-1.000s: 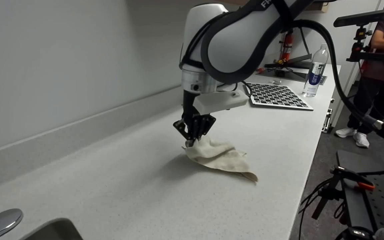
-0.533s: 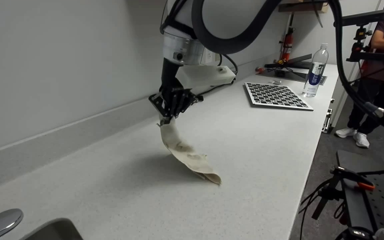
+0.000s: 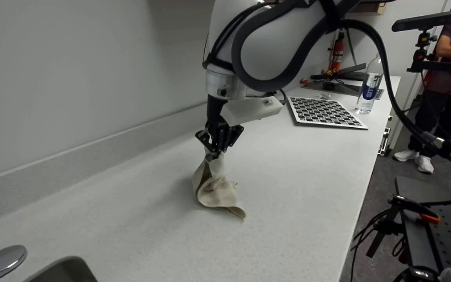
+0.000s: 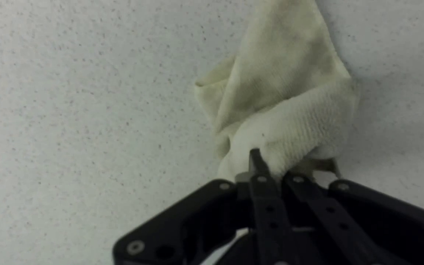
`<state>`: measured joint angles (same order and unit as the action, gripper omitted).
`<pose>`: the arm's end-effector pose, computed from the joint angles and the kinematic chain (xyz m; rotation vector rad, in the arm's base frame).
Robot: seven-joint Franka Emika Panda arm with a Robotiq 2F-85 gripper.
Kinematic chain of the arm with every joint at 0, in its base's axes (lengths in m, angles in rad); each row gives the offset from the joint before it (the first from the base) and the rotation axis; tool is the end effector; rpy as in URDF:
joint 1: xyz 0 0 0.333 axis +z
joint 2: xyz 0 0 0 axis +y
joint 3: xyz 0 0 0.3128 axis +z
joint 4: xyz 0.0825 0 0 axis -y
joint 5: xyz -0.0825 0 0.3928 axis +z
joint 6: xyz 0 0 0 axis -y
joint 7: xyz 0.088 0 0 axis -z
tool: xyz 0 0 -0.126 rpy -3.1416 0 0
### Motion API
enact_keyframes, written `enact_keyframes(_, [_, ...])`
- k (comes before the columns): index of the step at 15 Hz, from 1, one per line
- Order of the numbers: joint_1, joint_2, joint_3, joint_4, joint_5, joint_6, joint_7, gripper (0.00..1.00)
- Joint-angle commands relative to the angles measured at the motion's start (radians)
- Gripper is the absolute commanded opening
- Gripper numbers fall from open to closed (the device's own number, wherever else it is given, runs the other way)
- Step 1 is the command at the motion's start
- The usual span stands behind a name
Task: Use the towel to wipe the countertop
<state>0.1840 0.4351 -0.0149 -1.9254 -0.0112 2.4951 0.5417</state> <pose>0.6367 0.1090 0.2480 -3.0501 0.5586 -0.2033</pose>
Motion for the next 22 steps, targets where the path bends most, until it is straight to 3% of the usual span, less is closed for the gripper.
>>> enact_keyframes(1, [-0.002, 0.065, -0.004, 0.053, 0.013, -0.056, -0.02, 0.01])
enact_keyframes(10, [0.004, 0.161, 0.02, 0.153, 0.038, -0.128, -0.034, 0.01])
enact_keyframes(22, [0.111, 0.304, 0.06, 0.422, 0.009, -0.256, -0.062, 0.01])
